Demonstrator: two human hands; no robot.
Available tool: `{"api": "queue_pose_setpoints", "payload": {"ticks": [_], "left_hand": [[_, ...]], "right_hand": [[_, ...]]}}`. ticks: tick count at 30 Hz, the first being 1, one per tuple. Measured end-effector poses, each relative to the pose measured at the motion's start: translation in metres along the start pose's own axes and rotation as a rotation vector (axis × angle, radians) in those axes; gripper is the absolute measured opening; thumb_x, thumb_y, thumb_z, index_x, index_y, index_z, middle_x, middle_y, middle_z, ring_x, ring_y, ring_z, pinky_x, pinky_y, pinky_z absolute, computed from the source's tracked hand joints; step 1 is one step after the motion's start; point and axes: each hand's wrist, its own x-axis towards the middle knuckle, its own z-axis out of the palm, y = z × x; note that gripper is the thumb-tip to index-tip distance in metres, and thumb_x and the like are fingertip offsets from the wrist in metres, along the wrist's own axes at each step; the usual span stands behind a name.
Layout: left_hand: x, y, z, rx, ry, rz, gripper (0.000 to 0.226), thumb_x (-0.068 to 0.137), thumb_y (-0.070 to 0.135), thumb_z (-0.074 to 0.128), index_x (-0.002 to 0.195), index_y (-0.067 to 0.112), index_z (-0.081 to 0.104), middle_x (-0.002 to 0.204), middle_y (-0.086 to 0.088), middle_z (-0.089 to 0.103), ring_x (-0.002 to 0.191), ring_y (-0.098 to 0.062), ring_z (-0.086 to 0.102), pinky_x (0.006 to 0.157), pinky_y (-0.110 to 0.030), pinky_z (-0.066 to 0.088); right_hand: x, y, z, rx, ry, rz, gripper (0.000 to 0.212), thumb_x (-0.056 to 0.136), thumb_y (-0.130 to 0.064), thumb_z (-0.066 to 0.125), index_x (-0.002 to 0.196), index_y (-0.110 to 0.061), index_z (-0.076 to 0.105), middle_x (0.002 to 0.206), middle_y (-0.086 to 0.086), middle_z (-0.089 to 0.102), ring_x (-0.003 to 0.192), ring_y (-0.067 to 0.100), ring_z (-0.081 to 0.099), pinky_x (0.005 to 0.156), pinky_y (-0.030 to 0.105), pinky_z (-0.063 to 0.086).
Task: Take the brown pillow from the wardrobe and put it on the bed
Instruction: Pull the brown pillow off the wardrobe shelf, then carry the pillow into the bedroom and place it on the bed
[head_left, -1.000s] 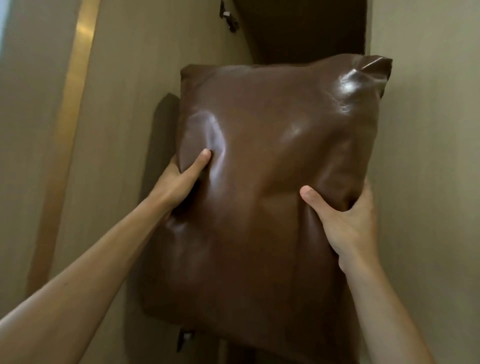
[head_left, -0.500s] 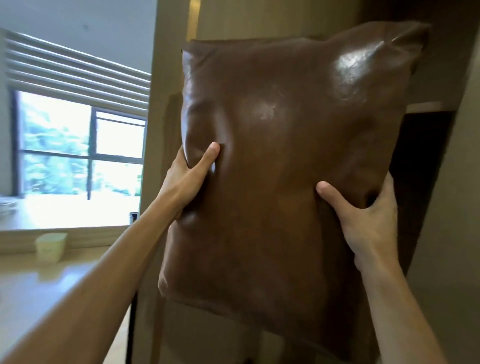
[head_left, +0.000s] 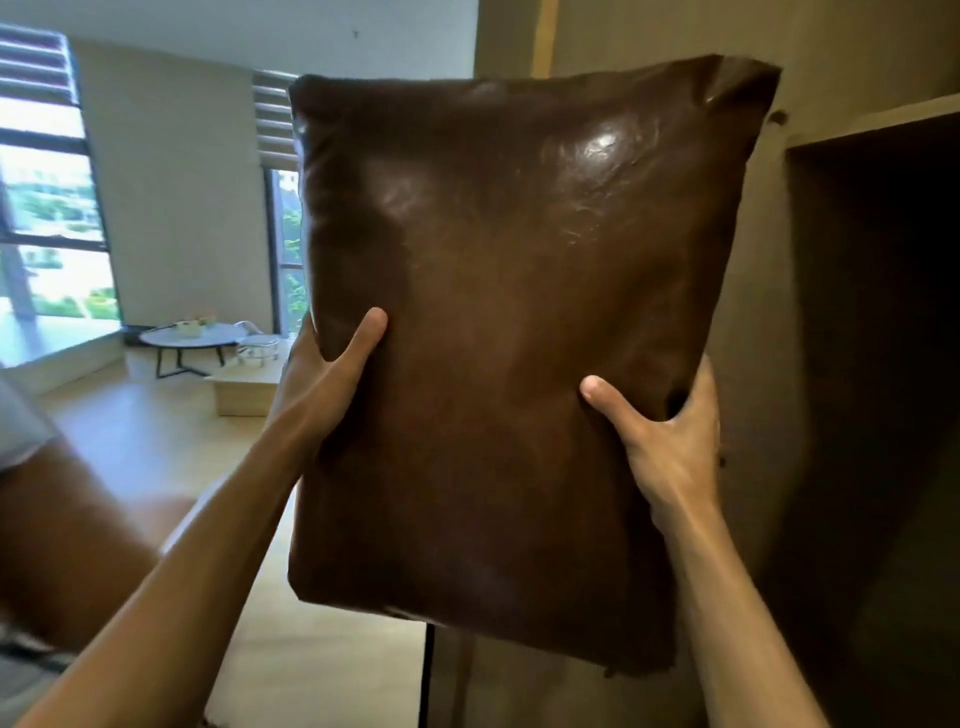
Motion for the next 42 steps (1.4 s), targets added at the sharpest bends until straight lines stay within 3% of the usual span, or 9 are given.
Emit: {"api": "queue_pose_setpoints", "payload": {"ticks": [9,14,17,21,23,27,32,37,42], "left_hand": [[0.001,-0.056,-0.1,0.151,0.222,-0.054,0.104,0.065,0.096,0.051,0.148,0.033,0.048,0.136,0.011,0.061,0.119,-0.013,0.057,0.099,-0.032,0.043],[0.012,-0.091,-0.147,0.232,0.29,-0.116,0.12,0.057,0.102,0.046,0.154,0.032,0.041,0.152,0.001,0.055,0.136,-0.026,0.053,0.114,-0.049,0.041],[0.02,-0.115,-0.165,0.249,0.331,-0.13,0.115,0.058,0.101,0.048,0.151,0.033,0.043,0.144,0.008,0.057,0.128,-0.019,0.054,0.109,-0.041,0.041],[0.034,-0.148,-0.181,0.249,0.361,-0.123,0.094,0.072,0.086,0.056,0.147,0.029,0.048,0.129,0.012,0.058,0.119,-0.01,0.055,0.102,-0.029,0.039],[0.042,-0.164,-0.186,0.245,0.381,-0.128,0.084,0.075,0.078,0.059,0.142,0.029,0.052,0.129,0.01,0.06,0.119,-0.011,0.057,0.102,-0.027,0.04],[0.055,-0.189,-0.185,0.234,0.413,-0.165,0.069,0.073,0.077,0.063,0.13,0.04,0.051,0.125,0.01,0.063,0.117,-0.011,0.059,0.099,-0.026,0.041],[0.077,-0.213,-0.171,0.283,0.482,-0.177,0.091,0.069,0.082,0.064,0.142,0.03,0.051,0.129,0.011,0.063,0.114,-0.007,0.061,0.1,-0.025,0.042],[0.099,-0.221,-0.153,0.317,0.56,-0.171,0.102,0.061,0.092,0.063,0.145,0.035,0.05,0.123,0.018,0.064,0.095,0.021,0.058,0.085,-0.01,0.041],[0.119,-0.231,-0.152,0.336,0.625,-0.212,0.104,0.057,0.092,0.065,0.144,0.036,0.051,0.122,0.019,0.065,0.101,0.012,0.06,0.093,-0.019,0.044]], "right_hand": [[-0.033,0.023,0.113,0.102,-0.232,0.025,0.11,0.054,-0.064,0.094,0.15,-0.047,0.044,0.141,-0.022,0.06,0.125,0.002,0.063,0.106,0.038,0.056],[-0.045,0.045,0.176,0.126,-0.362,0.083,0.12,0.051,-0.069,0.093,0.154,-0.044,0.039,0.145,-0.018,0.059,0.128,0.006,0.062,0.107,0.038,0.055],[-0.051,0.064,0.211,0.129,-0.4,0.115,0.123,0.049,-0.071,0.092,0.155,-0.045,0.036,0.144,-0.02,0.057,0.127,0.003,0.061,0.102,0.026,0.053],[-0.051,0.094,0.254,0.109,-0.458,0.142,0.126,0.051,-0.071,0.09,0.159,-0.043,0.03,0.13,-0.042,0.05,0.115,-0.017,0.055,0.09,0.007,0.046],[-0.049,0.108,0.274,0.098,-0.493,0.174,0.128,0.05,-0.072,0.089,0.159,-0.041,0.029,0.128,-0.042,0.05,0.112,-0.016,0.056,0.093,0.011,0.049],[-0.038,0.134,0.302,0.11,-0.559,0.235,0.127,0.049,-0.068,0.092,0.155,-0.036,0.029,0.141,-0.014,0.057,0.123,0.01,0.062,0.105,0.036,0.054],[-0.011,0.169,0.335,0.12,-0.614,0.254,0.125,0.045,-0.07,0.091,0.15,-0.038,0.03,0.12,-0.033,0.052,0.104,-0.009,0.058,0.094,0.029,0.053],[0.013,0.196,0.368,0.16,-0.655,0.261,0.121,0.05,-0.065,0.09,0.151,-0.033,0.031,0.134,-0.01,0.057,0.112,0.014,0.063,0.101,0.039,0.057],[0.026,0.217,0.409,0.227,-0.689,0.308,0.114,0.053,-0.065,0.089,0.149,-0.034,0.036,0.138,-0.004,0.06,0.113,0.014,0.066,0.099,0.039,0.058]]}}
